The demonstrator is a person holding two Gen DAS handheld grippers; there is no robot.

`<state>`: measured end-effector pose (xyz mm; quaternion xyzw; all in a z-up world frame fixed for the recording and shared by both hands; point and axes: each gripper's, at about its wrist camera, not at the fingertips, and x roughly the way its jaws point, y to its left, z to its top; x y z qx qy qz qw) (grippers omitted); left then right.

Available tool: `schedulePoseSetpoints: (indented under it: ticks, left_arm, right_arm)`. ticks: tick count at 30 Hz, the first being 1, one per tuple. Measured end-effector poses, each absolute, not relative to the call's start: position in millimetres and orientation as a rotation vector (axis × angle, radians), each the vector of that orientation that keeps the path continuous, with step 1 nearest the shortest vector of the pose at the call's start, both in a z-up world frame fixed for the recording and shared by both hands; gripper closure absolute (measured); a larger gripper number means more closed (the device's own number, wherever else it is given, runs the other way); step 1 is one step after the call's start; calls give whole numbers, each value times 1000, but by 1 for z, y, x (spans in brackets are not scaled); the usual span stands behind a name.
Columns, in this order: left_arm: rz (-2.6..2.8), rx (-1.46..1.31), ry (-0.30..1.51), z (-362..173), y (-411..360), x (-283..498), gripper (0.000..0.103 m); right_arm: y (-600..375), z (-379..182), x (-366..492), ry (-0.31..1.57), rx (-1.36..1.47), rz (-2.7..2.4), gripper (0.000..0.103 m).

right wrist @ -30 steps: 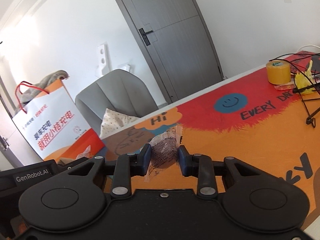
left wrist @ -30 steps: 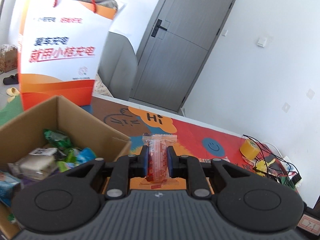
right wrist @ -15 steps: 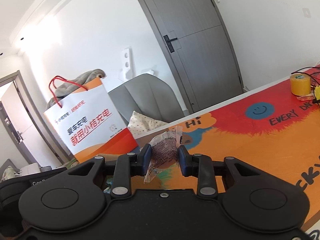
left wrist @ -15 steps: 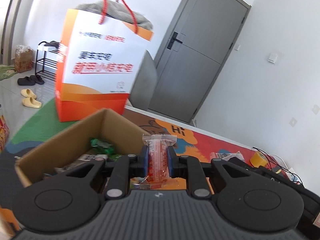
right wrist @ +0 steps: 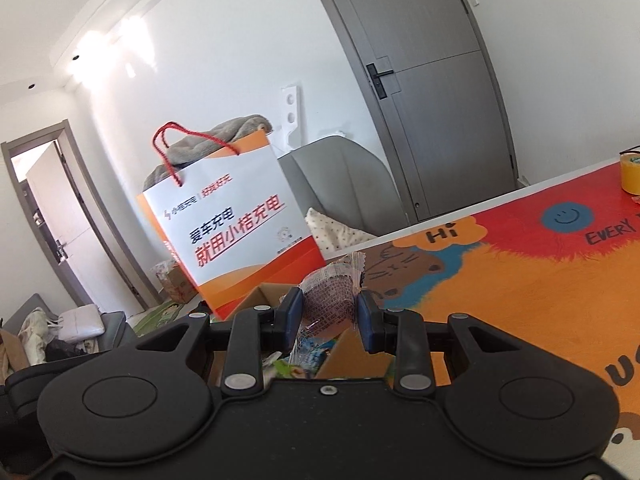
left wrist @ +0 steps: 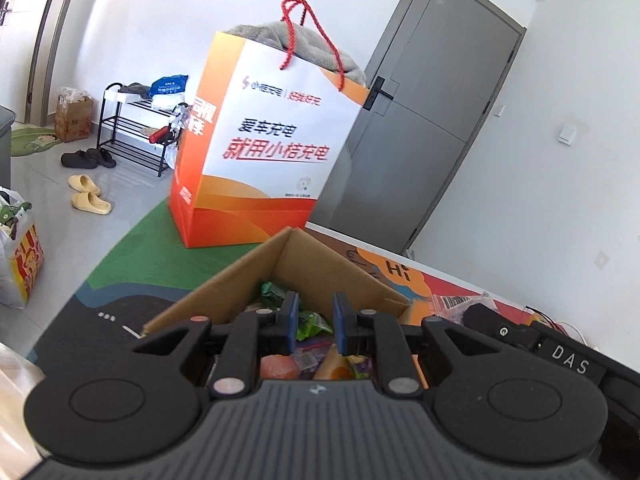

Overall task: Organize snacks
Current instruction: 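Carry the pink packet and brown cake packet to the box, then lower both packets into the box and open both tools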

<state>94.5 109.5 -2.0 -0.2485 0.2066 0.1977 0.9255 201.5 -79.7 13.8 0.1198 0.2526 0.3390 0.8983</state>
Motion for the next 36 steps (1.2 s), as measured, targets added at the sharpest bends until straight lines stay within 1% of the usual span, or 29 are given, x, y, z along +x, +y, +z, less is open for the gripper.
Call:
schedulePoseSetpoints:
  ticks: [5,6,11,15,19,31,36]
  left_arm:
    - [424,-528,436,-4,121,89,85]
    - [428,-521,432,-3,121,87,82]
    - [445,-528,413,0,126,82,79]
    - [452,-530,406,2,129,80,67]
    - [453,-535,395,1,134,78,57]
    - [465,-574,384,-4,156,81,55]
    - [467,-584,389,-7,162,87,53]
  right_arm:
    - [-69,15,196,528,231,721,72]
    - [-67,14,196,531,228,724,72]
    - [-56,11,193,555,218,756,72]
    - [-47,7,192,579,204,776,72]
    - [-32,0,193,612,188,804,72]
    - [2,-20,214,718,110,781,71]
    - [9,-18,229,708,82,739,70]
